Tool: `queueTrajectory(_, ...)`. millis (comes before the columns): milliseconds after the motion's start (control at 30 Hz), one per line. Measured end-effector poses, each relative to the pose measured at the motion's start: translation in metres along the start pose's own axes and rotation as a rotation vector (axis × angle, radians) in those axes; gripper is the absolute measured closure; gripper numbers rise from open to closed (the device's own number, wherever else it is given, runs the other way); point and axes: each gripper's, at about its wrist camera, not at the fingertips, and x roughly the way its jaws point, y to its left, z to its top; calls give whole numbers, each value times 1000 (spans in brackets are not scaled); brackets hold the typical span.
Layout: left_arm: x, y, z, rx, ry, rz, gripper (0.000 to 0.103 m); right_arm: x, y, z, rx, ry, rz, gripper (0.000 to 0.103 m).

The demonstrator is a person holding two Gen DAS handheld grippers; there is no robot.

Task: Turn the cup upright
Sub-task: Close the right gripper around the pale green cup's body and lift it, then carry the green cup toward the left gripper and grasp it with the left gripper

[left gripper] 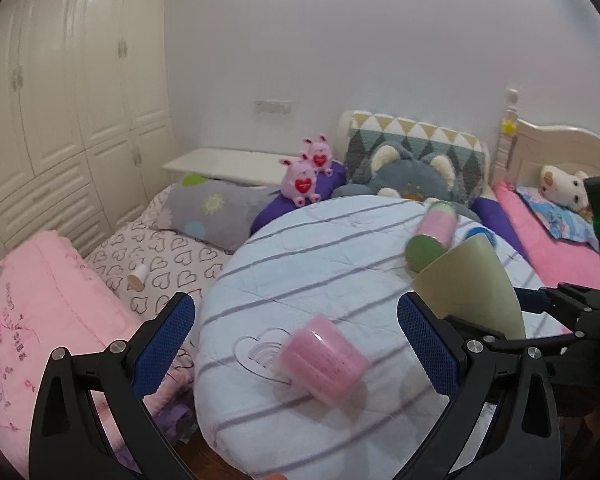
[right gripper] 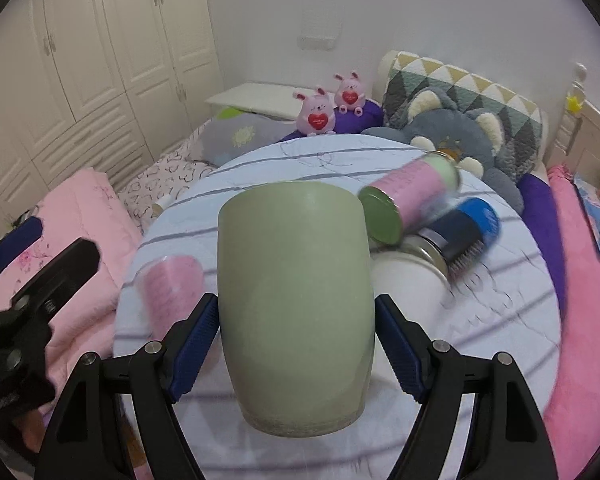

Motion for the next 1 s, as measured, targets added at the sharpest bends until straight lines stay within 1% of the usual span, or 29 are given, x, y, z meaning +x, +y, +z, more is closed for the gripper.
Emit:
queueTrajectory(200, -20, -19, -12, 35, -2, -12, 1, -17, -11, -33, 54, 16, 31, 24)
queueTrajectory(267, -27, -25, -16, 44, -11, -14, 1, -17, -14, -45, 72, 29, 37, 24)
queueTrajectory(400, -34, -34, -18, 73, -15, -18, 1, -12, -19, -62, 109, 49, 79, 24)
queueTrajectory(467, -35, -36, -20, 80, -14, -22, 1, -4, -19, -66, 118, 65, 97, 24)
queueTrajectory(633, -32, -36, -21, 69, 1, -3, 0, 14, -14, -72, 149, 87, 129, 24)
queueTrajectory(733, -30, -35, -23, 69, 7, 5, 1, 19, -13, -73, 175, 84, 146, 24)
queueTrajectory(867, -25, -38, -25, 65, 29, 2, 0, 27, -15, -74, 193, 86, 147, 24)
queueTrajectory(1000, -22, -47, -28, 79, 47, -2, 1, 19, -16, -76, 187, 60, 146, 22)
